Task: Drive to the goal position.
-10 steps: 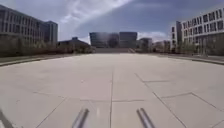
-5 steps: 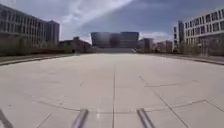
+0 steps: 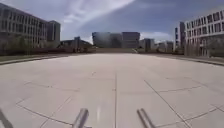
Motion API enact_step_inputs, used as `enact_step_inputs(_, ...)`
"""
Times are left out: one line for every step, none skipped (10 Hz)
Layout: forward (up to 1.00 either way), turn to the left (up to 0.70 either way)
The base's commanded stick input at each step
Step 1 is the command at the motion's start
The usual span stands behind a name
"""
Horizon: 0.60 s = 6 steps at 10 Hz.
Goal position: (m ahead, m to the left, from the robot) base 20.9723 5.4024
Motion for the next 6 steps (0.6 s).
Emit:
enact_step_inputs(0.5,0.0)
enact_step_inputs(0.5,0.0)
enact_step_inputs(0.5,0.0)
enact_step_inputs(0.5,0.0)
enact_step_inputs(0.5,0.0)
enact_step_inputs(0.5,0.0)
